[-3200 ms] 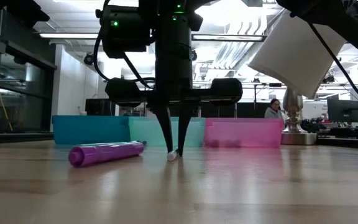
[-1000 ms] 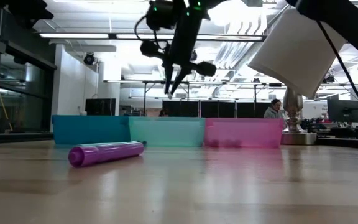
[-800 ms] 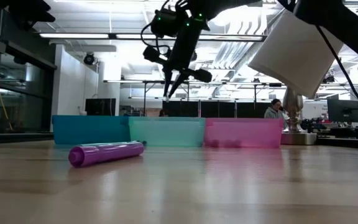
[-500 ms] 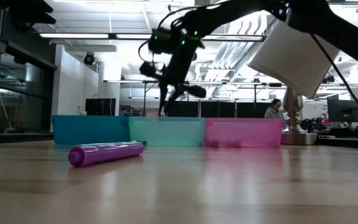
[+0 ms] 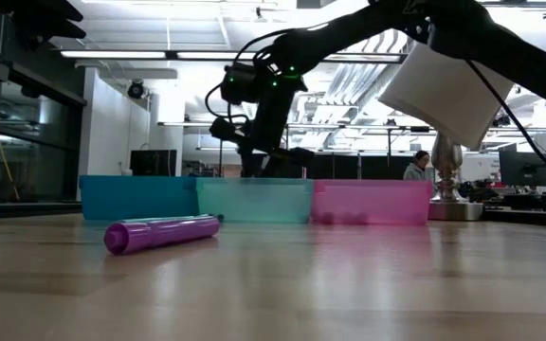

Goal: Pick & Place Markers
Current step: Put the green marker pen into the green bin, then put the purple highlighter pen into the pink bin

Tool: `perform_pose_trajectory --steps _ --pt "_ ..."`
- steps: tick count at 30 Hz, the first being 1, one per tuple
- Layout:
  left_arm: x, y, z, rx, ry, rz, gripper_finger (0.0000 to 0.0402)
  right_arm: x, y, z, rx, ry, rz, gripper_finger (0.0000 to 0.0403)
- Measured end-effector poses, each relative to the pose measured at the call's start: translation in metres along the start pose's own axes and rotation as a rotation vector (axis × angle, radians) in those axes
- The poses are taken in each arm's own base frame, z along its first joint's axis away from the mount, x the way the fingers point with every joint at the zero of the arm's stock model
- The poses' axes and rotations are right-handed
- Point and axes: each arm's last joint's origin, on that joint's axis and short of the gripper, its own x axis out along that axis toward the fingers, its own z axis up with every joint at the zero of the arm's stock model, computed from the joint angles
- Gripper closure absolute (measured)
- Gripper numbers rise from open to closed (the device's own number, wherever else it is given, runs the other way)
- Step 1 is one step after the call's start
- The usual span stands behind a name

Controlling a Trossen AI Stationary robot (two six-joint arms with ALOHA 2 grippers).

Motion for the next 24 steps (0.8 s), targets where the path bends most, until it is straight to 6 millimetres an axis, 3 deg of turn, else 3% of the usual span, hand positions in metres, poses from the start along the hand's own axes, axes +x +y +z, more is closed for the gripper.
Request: perform_pose_trajectory --steps 14,24 --pt "0.000 0.000 0.000 0.001 0.001 0.000 0.0262 -0.004 0.006 -0.006 -0.084 0.073 0.058 0.0306" --pt "0.000 0.001 -0.002 0.004 0.024 0.007 0.0262 -0.055 0.021 -0.019 -0.100 0.032 0.145 0.0305"
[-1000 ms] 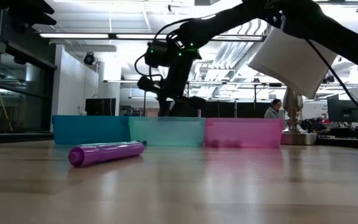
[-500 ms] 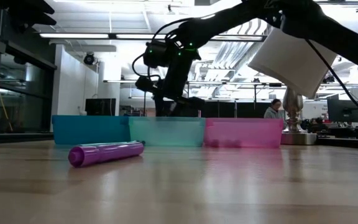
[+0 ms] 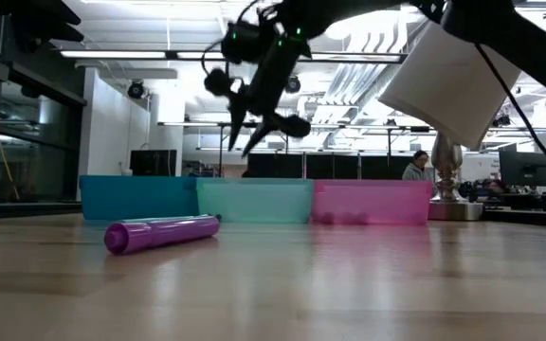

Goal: Pick & Place Markers
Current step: Put the purple highlighter pen into the pink bin

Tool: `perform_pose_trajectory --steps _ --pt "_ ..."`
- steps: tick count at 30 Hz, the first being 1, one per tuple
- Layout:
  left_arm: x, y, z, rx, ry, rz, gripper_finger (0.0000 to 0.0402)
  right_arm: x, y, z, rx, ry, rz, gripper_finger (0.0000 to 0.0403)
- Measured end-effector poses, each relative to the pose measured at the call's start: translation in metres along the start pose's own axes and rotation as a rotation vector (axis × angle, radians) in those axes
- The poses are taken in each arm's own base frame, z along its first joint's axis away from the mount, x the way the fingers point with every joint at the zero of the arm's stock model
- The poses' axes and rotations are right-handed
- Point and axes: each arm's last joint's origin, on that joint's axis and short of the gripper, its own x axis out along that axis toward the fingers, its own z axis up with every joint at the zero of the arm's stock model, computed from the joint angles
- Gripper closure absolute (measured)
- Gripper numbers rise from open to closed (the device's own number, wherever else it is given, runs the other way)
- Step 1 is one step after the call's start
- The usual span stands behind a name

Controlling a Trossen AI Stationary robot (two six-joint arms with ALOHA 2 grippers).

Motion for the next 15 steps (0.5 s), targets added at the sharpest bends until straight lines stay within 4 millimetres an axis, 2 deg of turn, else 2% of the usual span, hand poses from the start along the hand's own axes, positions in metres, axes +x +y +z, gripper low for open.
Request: perform_pose_trajectory --steps 4,7,15 --pt "0.000 0.000 0.000 0.020 -0.001 -0.002 0.0262 -0.015 0.016 -0.020 -0.013 0.012 0.036 0.0305" --pt "0.000 0.000 0.000 0.033 0.000 -0.005 0.0262 -0.017 0.028 -0.042 -0.007 0.043 0.039 0.0304" --pt "0.000 -0.001 0.000 0.091 0.013 -0.048 0.0262 -0.013 0.058 -0.117 0.046 0.145 0.032 0.0304"
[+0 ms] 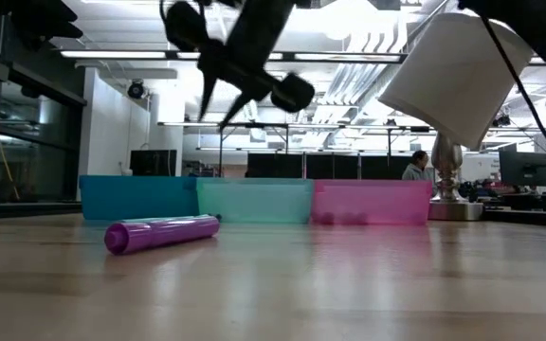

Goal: Pick & Place Markers
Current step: Put the purple highlighter pen into the pink bin

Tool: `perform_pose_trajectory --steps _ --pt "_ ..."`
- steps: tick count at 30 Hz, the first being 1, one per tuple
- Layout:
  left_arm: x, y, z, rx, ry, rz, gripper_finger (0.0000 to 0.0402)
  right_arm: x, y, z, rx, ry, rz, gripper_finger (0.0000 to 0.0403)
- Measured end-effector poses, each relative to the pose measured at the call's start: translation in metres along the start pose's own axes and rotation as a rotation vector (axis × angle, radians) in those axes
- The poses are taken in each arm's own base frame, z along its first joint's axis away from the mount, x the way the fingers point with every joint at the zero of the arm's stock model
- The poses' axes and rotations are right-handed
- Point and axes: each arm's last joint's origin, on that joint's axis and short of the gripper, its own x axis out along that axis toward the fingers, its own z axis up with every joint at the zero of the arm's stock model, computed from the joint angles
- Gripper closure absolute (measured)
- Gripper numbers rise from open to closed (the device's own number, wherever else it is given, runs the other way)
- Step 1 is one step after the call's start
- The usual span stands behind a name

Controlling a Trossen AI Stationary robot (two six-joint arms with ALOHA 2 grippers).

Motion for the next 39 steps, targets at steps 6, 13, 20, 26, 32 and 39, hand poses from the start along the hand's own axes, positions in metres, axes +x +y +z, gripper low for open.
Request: perform_pose_trajectory --steps 6,13,20,26,32,39 --pt "0.000 0.000 0.000 0.042 0.004 -0.017 0.0262 0.004 0.013 -0.053 0.062 -0.053 -0.032 0.0304" --pt "0.000 -0.003 -0.001 0.093 0.020 -0.092 0.0262 0.005 0.020 -0.096 0.154 -0.164 -0.045 0.0300" --pt "0.000 -0.004 -0.002 0.093 0.038 -0.157 0.0262 0.014 0.012 -0.114 0.226 -0.169 -0.139 0.0255" --pt "0.000 -0.004 -0.003 0.091 0.055 -0.166 0.0262 0.038 0.009 -0.112 0.273 -0.131 -0.166 0.0216" --pt "0.000 -0.004 -0.003 0.090 0.058 -0.166 0.0262 0.068 0.004 -0.115 0.303 -0.062 -0.210 0.0211" --pt "0.000 -0.004 -0.003 0.090 0.059 -0.167 0.0262 0.079 0.006 -0.116 0.308 -0.069 -0.174 0.0210"
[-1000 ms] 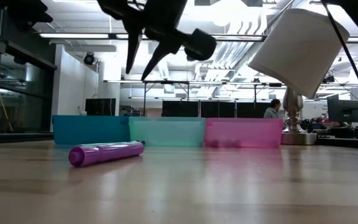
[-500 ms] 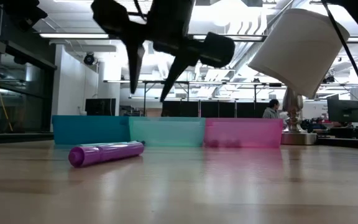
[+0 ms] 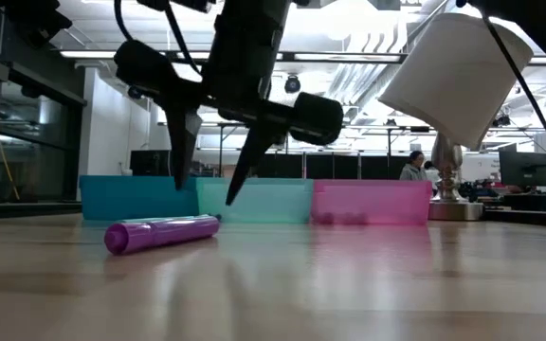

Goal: Pick & Place Markers
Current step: Put the purple highlighter pen into the pink bin

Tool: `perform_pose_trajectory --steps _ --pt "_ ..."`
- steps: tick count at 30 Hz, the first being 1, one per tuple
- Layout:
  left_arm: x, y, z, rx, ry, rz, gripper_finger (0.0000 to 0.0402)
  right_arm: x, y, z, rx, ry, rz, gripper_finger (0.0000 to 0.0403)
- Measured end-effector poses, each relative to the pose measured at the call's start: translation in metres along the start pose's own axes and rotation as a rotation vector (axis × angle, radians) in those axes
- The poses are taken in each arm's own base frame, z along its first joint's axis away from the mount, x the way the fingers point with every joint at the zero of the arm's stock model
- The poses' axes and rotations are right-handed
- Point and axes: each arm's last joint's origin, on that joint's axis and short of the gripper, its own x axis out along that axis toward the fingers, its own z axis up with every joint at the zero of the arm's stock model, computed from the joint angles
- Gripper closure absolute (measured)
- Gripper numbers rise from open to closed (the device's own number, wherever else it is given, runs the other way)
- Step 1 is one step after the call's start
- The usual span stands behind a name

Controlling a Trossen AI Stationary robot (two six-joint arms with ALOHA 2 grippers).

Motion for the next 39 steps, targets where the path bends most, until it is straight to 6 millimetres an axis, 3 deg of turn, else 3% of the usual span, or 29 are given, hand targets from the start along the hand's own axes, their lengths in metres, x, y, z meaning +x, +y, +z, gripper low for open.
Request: perform_pose_trajectory --steps 8,13,27,39 --pt "0.000 0.000 -0.001 -0.002 0.007 0.002 0.0262 0.030 -0.004 -0.012 0.003 0.030 -0.035 0.0210" --pt "0.000 0.000 -0.002 -0.003 0.015 0.007 0.0262 0.036 -0.005 -0.015 0.009 0.060 -0.048 0.0210" --pt "0.000 0.001 -0.003 -0.004 0.035 0.011 0.0262 0.036 -0.020 -0.039 -0.009 0.103 -0.144 0.0210" --pt "0.000 0.001 -0.003 0.007 0.032 0.025 0.0262 0.036 -0.022 -0.040 -0.011 0.072 -0.153 0.0210"
